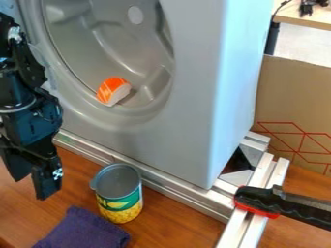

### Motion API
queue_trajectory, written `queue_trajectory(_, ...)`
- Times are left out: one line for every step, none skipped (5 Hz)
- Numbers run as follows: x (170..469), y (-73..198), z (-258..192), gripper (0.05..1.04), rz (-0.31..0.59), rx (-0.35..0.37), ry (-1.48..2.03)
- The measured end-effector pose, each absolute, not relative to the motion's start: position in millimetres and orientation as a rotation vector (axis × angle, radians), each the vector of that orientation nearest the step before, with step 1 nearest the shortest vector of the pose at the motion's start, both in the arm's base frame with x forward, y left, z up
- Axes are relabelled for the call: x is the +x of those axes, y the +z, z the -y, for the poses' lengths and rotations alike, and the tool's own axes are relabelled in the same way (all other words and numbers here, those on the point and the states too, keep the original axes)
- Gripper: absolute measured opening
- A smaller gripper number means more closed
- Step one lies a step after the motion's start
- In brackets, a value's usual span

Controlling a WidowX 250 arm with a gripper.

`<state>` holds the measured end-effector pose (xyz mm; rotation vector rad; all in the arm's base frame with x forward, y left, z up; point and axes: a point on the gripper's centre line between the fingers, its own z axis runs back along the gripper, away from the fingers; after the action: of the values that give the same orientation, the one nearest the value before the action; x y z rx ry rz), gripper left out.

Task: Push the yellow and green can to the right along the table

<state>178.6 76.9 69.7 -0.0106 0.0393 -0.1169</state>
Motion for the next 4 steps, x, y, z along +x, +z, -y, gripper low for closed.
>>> queue_trajectory(177, 66, -77, 1.0, -0.057, -0.019, -0.115)
queue_trajectory(196, 61, -98, 1.0, -0.07, 0.001, -0.107)
queue_trajectory(212, 59, -118, 1.0, -0.075, 0.075, -0.138)
queue_trajectory(229, 48, -120, 1.0, -0.056, 0.104, -0.201)
